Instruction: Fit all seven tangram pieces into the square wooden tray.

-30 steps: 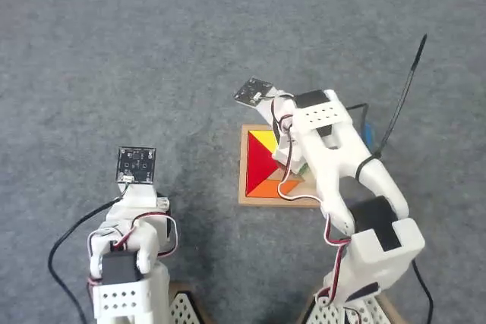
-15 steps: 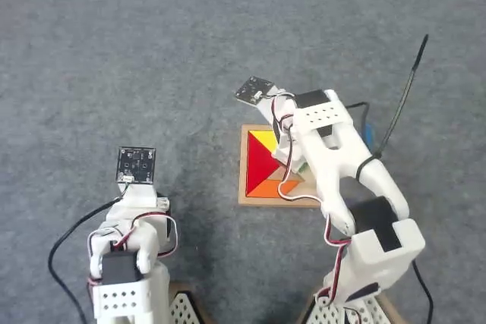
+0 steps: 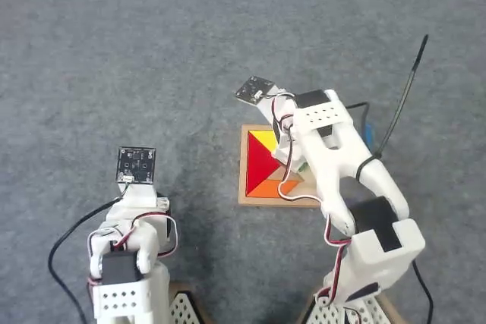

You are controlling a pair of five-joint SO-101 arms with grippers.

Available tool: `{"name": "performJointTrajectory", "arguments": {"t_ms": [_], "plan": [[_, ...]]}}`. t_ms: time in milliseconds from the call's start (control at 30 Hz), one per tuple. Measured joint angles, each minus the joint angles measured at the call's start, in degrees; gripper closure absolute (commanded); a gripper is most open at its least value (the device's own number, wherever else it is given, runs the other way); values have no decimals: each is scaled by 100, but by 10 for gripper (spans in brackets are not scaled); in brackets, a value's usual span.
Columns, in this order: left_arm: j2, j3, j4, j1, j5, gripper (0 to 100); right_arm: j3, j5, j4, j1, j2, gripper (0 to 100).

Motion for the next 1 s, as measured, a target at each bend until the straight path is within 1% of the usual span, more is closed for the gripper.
{"name": "performJointTrajectory", "arguments": {"t_ms": [233, 300, 400, 500, 633, 767, 1000], "plan": [[0, 0, 0, 0, 0, 982, 0, -18, 0, 0, 0, 753], [0, 0, 0, 0, 0, 982, 0, -62, 0, 0, -18, 768], [0, 0, 0, 0, 0, 982, 105, -475, -237, 62, -290, 813], [0, 0, 0, 0, 0, 982, 501, -844, -818, 141, -747, 874], [0, 0, 0, 0, 0, 982, 1292, -1002, -1644, 53, -1196, 966], [0, 0, 0, 0, 0, 982, 1530, -1081, -1934, 18, -1275, 972], [0, 0, 0, 0, 0, 982, 1547, -1099, -1987, 18, -1143, 972]]}}
